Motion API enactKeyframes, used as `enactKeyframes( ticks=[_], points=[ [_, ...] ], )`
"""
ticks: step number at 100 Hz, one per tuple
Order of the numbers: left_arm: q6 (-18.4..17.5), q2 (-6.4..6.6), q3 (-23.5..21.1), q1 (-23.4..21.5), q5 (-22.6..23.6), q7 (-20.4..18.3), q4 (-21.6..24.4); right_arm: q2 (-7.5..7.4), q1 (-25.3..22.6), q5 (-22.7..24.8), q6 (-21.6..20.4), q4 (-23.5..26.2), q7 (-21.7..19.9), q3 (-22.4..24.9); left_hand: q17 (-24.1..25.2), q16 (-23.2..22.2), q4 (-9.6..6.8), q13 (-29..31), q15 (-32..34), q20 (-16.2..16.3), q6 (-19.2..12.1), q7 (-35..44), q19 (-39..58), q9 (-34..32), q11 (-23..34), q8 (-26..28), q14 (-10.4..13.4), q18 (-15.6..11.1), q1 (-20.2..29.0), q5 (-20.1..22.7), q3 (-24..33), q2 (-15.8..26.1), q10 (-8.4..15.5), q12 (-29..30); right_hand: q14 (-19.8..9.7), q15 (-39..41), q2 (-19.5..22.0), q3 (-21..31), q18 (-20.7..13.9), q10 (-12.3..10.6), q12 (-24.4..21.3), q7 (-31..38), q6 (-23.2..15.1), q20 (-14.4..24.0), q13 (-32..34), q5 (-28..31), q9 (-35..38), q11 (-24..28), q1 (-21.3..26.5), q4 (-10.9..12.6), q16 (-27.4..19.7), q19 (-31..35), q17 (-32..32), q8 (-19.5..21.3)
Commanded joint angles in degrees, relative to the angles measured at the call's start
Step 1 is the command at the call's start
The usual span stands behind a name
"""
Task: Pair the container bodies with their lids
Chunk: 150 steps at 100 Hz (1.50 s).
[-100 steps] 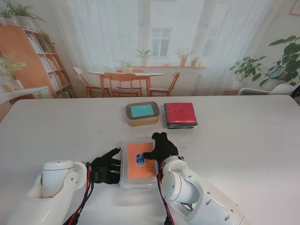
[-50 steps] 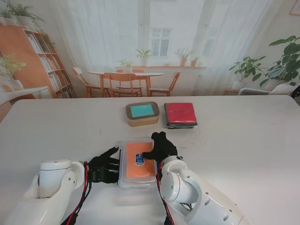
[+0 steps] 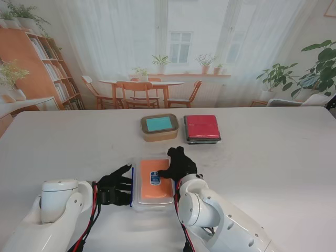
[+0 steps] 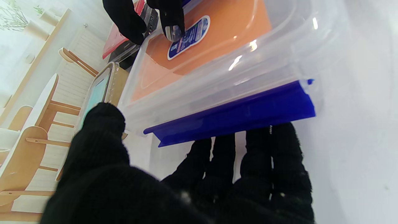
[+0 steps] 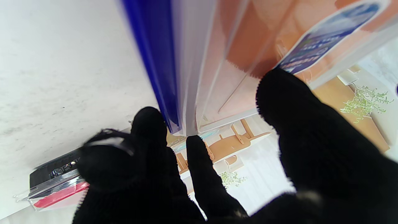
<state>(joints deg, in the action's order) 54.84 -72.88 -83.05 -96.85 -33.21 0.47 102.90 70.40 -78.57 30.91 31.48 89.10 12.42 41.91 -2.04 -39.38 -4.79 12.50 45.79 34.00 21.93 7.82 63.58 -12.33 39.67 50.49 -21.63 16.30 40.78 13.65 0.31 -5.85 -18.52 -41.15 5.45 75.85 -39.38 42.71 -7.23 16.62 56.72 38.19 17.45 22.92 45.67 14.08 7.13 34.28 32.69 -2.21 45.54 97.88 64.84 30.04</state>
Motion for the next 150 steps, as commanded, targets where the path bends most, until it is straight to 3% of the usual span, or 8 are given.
enactKeyframes(
  ticks=[1,150],
  points=[
    [0.1,-0.26,0.0,-0.3,-0.4,-0.3,1.2,-0.18,-0.5,0.0,0.3,-1.3,-1.6,-0.5,-1.2,-2.4,-0.95,2.9,3.4,0.9,-1.2,0.7,3.2,-1.4,1.7,0.6,1.5,-0.3,1.0,0.3,-0.5,-0.6,2.0,-1.3,1.2,4.0,-3.7,5.1,-9.7,-1.0,1.3,1.5,-0.5,0.7,2.7,0.2,-1.3,-0.6,5.9,1.0,0.5,4.4,1.5,1.2],
    [1.4,0.24,-2.2,-3.5,0.2,-1.2,6.4,0.23,0.7,0.8,0.3,-2.1,-1.1,-2.4,-1.0,-2.4,-0.77,2.5,3.0,0.8,-1.0,0.0,3.0,-1.1,0.8,-1.8,1.0,-0.1,0.8,0.7,-0.6,-0.4,1.6,-1.0,0.4,4.1,-4.4,6.8,-11.1,-1.1,6.2,2.5,-0.6,0.9,2.8,-0.3,-1.4,-2.5,6.5,0.8,1.6,5.0,1.6,0.7]
  ],
)
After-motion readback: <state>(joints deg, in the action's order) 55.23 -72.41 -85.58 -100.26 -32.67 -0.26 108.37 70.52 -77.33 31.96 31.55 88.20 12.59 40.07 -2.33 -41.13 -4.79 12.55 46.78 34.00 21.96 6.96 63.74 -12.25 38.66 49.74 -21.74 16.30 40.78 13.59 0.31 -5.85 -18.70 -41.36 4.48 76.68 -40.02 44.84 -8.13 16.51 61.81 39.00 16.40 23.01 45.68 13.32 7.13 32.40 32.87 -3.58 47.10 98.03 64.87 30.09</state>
